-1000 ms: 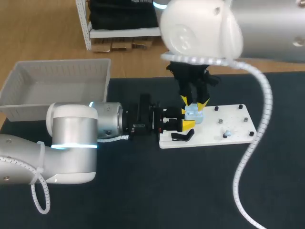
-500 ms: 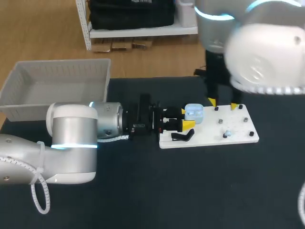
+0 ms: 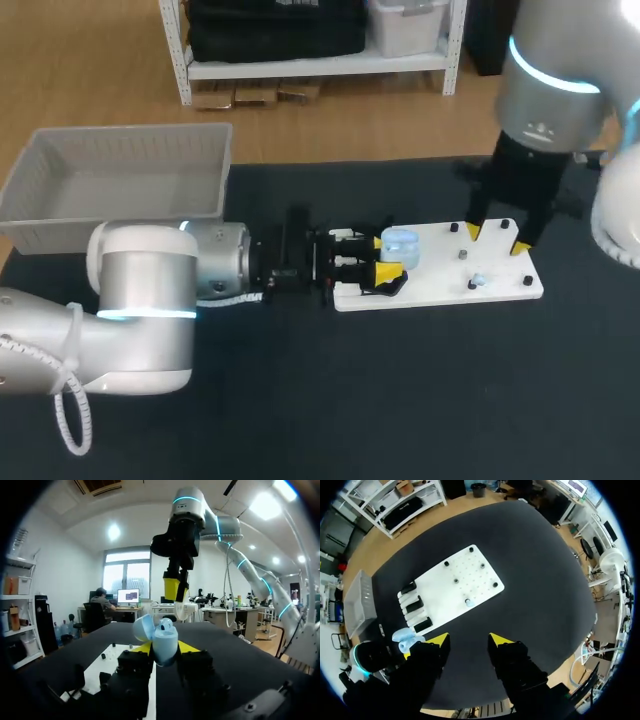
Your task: Pick up each earbud case from the left stands, insert the matching earbuds, close the lid, and place the case in the box.
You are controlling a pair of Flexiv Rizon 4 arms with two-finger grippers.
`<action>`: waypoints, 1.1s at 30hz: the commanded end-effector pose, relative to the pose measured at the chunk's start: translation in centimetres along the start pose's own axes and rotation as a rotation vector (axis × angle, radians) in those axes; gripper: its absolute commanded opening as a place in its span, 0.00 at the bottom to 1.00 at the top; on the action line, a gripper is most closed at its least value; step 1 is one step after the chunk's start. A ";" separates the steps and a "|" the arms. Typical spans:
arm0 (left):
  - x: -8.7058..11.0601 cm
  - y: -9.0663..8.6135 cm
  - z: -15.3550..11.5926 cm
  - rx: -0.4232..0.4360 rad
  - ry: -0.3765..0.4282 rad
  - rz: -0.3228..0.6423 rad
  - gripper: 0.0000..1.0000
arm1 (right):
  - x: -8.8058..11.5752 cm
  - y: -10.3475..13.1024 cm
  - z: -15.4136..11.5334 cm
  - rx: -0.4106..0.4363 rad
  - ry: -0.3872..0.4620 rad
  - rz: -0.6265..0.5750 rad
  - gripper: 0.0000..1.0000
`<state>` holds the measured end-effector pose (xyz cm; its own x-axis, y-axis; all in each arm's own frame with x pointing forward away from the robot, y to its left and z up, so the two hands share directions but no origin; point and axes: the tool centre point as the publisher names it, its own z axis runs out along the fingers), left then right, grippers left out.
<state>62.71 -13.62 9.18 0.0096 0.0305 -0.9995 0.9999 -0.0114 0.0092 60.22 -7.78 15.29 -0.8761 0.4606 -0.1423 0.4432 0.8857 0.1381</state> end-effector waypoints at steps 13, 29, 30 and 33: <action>-0.3 -2.1 -2.1 0.001 -0.008 0.017 0.00 | 0.3 -0.3 5.3 -0.019 -0.017 -0.150 0.49; -0.3 -2.1 -2.1 0.001 -0.008 0.017 0.00 | -1.0 -1.2 8.5 0.046 -0.029 -0.273 0.44; -0.3 -2.1 -2.1 0.001 -0.008 0.017 0.00 | -1.0 -1.3 8.8 0.054 -0.030 -0.284 0.45; -0.3 -2.1 -2.1 0.001 -0.008 0.017 0.00 | -1.3 -1.4 9.5 0.062 -0.025 -0.299 0.44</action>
<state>60.68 -11.50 9.52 0.0250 0.0249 -0.9994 0.9996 -0.0153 0.0246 61.85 -9.25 6.65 -0.9635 0.1815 -0.1969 0.1795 0.9834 0.0281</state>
